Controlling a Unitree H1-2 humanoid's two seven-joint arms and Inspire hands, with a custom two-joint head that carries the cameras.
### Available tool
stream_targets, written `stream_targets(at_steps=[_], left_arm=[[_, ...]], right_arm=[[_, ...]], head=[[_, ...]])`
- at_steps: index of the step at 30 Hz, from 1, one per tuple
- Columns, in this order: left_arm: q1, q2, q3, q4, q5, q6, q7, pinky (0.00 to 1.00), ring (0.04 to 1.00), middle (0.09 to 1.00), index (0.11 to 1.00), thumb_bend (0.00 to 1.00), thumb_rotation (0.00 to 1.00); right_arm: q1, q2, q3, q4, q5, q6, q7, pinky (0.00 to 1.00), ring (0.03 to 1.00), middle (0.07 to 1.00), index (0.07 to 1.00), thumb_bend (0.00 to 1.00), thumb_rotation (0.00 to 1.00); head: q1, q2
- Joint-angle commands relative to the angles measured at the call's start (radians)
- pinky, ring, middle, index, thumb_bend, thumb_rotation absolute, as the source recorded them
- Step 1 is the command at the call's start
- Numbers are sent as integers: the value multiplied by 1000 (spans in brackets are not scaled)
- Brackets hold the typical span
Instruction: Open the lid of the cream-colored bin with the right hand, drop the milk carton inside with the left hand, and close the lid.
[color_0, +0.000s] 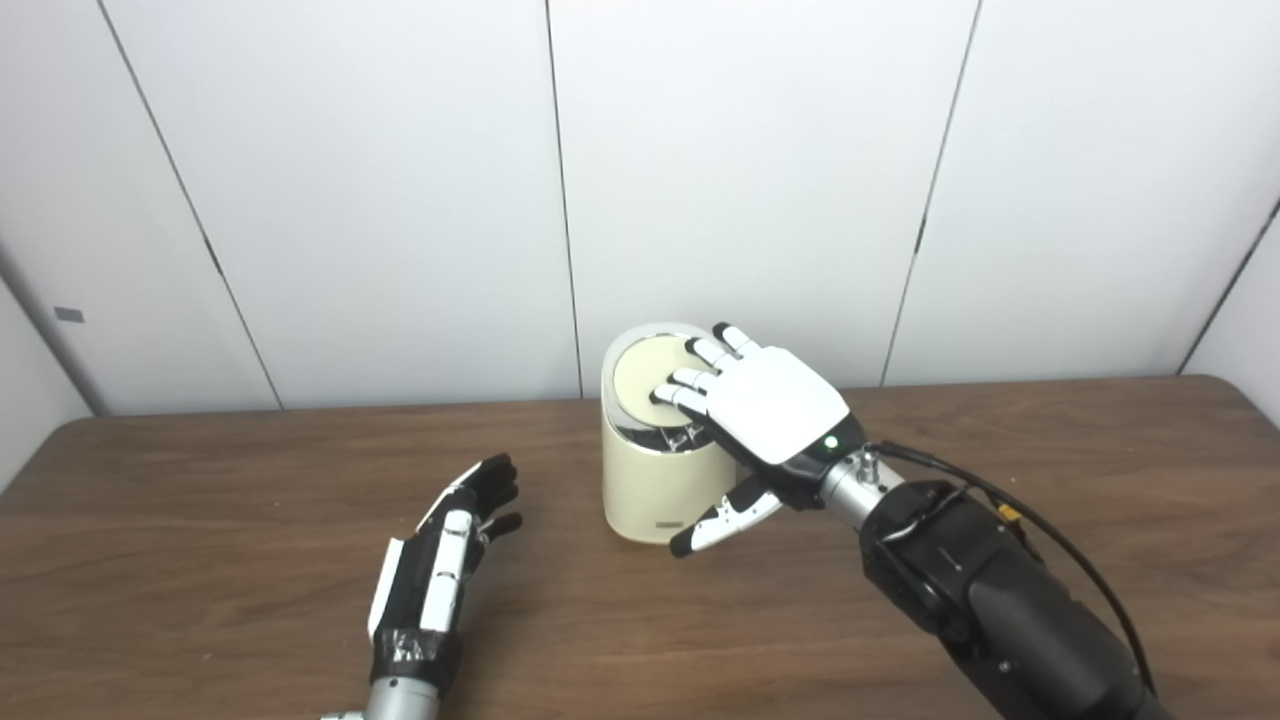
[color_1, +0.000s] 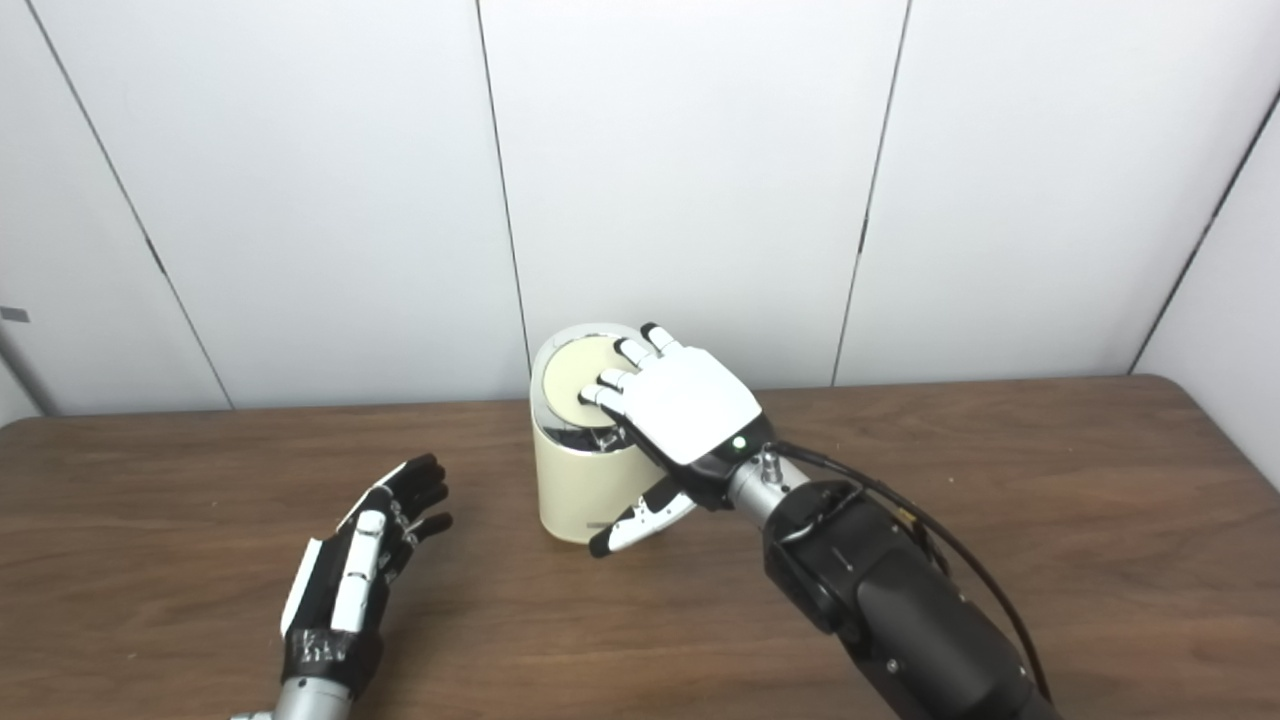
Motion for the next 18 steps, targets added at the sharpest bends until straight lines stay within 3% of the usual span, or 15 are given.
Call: stream_targets(at_steps=[1,16,18], left_arm=[[-20,-1,2,-35,-1,-6,-1,794,859,849,854,445,863],[-19,-1,3,-46,-6,7,-3,789,860,848,850,458,850],[-17,0,3,-47,-6,9,-5,794,862,850,851,459,851]], right_arm=[[8,-19,-1,64,5,14,100,1000,952,850,819,847,824],[38,-6,-12,20,31,22,120,1000,947,849,824,863,844],[39,3,-40,10,53,21,66,1000,946,847,822,853,814]], head=[[1,5],[2,6],[0,6]])
